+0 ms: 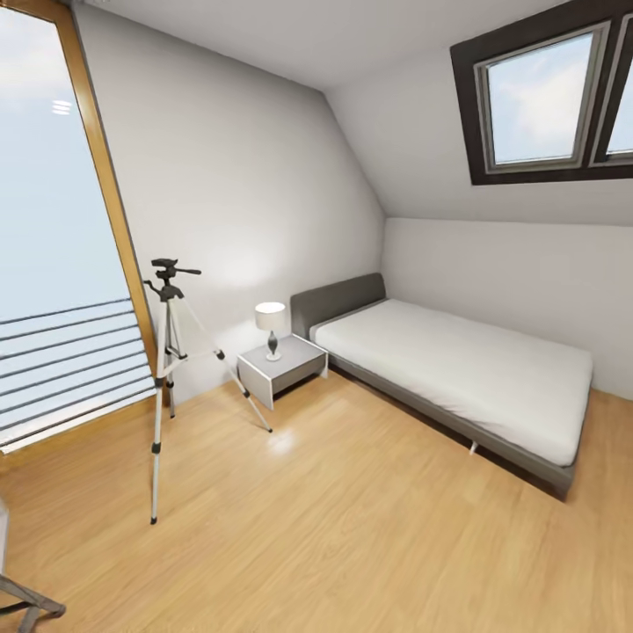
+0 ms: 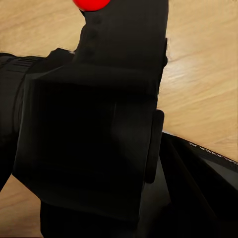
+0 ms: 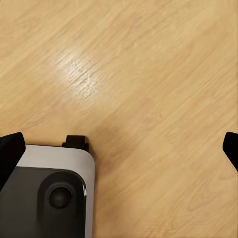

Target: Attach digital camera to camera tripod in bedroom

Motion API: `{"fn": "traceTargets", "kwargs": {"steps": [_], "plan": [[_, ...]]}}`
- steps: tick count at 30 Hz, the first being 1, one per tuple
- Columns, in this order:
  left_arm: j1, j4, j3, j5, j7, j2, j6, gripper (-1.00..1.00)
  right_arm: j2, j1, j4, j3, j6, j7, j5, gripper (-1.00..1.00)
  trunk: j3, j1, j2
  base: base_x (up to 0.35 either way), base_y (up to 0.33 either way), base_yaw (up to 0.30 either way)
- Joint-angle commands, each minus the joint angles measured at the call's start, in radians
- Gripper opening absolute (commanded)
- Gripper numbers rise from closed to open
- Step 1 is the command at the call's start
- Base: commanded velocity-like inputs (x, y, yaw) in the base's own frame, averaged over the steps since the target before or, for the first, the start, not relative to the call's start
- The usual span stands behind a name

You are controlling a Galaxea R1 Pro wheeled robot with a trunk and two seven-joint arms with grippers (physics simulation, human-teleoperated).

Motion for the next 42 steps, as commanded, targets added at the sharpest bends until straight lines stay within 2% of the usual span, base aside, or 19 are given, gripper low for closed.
{"fn": "traceTargets", "kwargs": {"steps": [1, 21, 42], "plan": [[-0.001, 0.001, -0.009, 0.008, 0.002, 0.000, -0.003, -1.00, 0.000, -0.001, 0.003, 0.000, -0.005, -0.005, 0.011, 1.00, -0.001, 0.000, -0.001, 0.000, 0.000, 0.268], [-0.001, -0.001, -0.009, 0.006, 0.000, -0.003, 0.003, -1.00, 0.001, -0.001, 0.004, 0.000, -0.005, -0.005, 0.010, 1.00, -0.001, 0.000, -0.001, 0.010, -0.001, 0.264], [-0.001, -0.001, -0.009, 0.004, -0.001, -0.003, 0.008, -1.00, -0.003, -0.001, 0.002, -0.002, 0.001, -0.012, 0.012, 1.00, -0.001, 0.000, -0.001, 0.280, -0.076, 0.027]]}}
